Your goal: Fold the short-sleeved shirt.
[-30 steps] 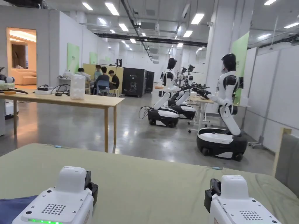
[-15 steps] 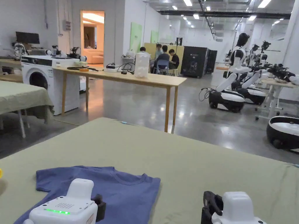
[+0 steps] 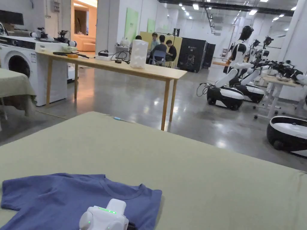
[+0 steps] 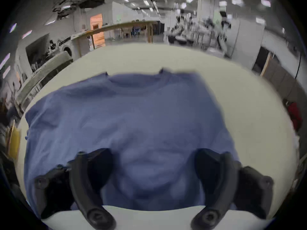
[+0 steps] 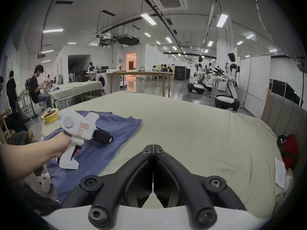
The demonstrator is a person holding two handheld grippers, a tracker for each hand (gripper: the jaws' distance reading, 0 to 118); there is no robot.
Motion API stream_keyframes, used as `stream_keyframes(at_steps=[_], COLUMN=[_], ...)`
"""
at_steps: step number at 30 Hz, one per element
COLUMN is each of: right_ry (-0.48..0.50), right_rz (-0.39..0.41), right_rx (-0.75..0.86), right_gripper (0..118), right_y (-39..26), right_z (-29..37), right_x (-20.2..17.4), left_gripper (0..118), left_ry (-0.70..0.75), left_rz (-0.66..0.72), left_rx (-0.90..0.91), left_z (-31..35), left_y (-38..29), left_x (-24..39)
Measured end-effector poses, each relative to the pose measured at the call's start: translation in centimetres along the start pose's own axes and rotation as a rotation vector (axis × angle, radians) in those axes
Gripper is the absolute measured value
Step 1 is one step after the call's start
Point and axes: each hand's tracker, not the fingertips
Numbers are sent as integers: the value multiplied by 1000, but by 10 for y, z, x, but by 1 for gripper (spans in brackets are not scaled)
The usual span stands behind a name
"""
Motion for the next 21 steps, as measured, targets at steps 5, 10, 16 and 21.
stream_keyframes(at_steps=[5,10,16,21], right_ry=[-4,-3,-55,-154], right_rz=[5,-102,-174,-167], right_rx=[-15,-6,26,64], right_gripper=[0,0,0,0], right_y=[-5,-8,-10,-10], right_z=[2,17,53,101], right_x=[5,27,65,101], left_gripper=[7,7,7,7], left_ry=[-50,-156,-342,-526], left_rz=[113,136,-18,-180], left_rx=[109,147,371,482], left_z=[23,42,120,184], left_y=[4,1,43,65], left_x=[-25,-22,77,202])
